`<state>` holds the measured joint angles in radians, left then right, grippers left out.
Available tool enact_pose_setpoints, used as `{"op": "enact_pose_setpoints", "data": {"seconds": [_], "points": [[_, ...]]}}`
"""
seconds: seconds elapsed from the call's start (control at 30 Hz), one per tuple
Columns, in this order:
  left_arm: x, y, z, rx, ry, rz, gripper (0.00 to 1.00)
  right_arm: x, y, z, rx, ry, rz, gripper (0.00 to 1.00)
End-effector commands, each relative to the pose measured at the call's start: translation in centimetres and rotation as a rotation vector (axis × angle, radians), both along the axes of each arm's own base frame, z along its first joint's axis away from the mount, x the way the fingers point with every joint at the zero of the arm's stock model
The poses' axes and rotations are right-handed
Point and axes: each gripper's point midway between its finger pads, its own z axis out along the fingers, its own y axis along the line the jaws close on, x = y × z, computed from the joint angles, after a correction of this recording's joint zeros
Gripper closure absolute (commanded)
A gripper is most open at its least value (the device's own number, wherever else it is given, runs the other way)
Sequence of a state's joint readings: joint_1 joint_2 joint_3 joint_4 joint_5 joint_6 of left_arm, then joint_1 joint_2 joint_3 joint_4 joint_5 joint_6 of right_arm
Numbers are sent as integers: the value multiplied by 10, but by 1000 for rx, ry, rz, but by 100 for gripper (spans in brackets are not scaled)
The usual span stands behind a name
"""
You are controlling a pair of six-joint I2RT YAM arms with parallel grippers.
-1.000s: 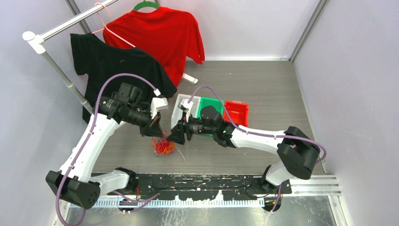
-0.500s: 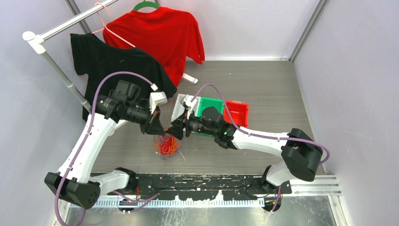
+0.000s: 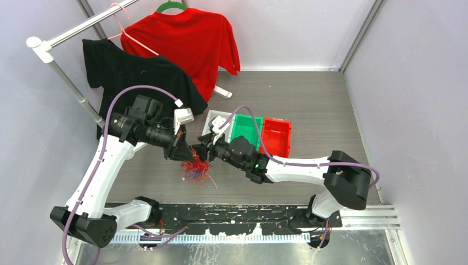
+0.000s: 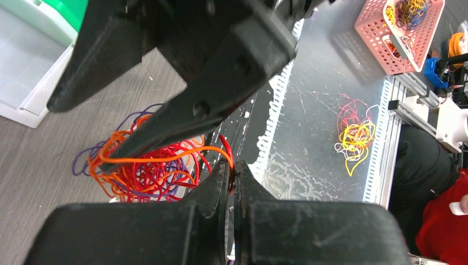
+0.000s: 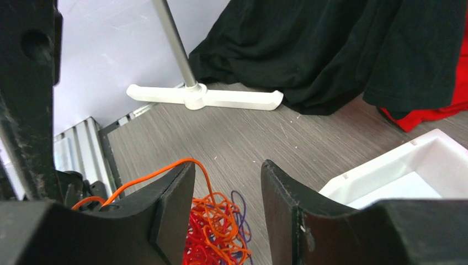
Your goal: Untangle the cables
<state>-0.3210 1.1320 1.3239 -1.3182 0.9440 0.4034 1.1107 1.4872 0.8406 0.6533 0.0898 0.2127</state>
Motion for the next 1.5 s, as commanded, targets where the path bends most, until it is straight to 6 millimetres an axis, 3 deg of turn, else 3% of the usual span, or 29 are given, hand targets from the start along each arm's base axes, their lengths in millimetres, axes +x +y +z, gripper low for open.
{"op": "enact_pose_setpoints", "data": {"seconds": [0.0,0.13,0.3,0.43,0.53,0.63,0.7,0.9,0.97,1.03,1.1,1.23,1.47], "points": [[-15,-5,26,-78,-17,-41,100,19,1,12,48,-79,-166,47],[-21,-2,34,-79,-45,-63,100,30,-9,-6,35,-58,-258,47],[-24,3,46,-65,-109,-69,100,29,-15,-24,27,-22,-272,48],[-25,7,49,-42,-146,-71,100,30,-28,-28,39,-5,-314,56],[-22,11,44,-10,-171,-63,100,32,-43,-24,47,-5,-354,70],[-17,16,33,36,-186,-44,100,36,-63,-12,61,-14,-406,91],[-10,22,20,84,-206,-23,100,38,-73,-1,74,-14,-432,98],[29,48,-37,287,-291,126,98,29,-75,30,34,-23,-330,99],[37,60,-57,360,-306,162,86,23,-70,36,12,-19,-284,99],[34,66,-71,395,-299,152,50,16,-63,41,-11,-12,-230,99],[28,65,-73,384,-287,144,36,11,-57,44,-41,2,-182,99],[15,50,-53,277,-267,113,29,5,-47,47,-94,38,-129,99],[30,26,-6,105,-299,203,29,-7,-28,74,-103,77,-28,99]]}}
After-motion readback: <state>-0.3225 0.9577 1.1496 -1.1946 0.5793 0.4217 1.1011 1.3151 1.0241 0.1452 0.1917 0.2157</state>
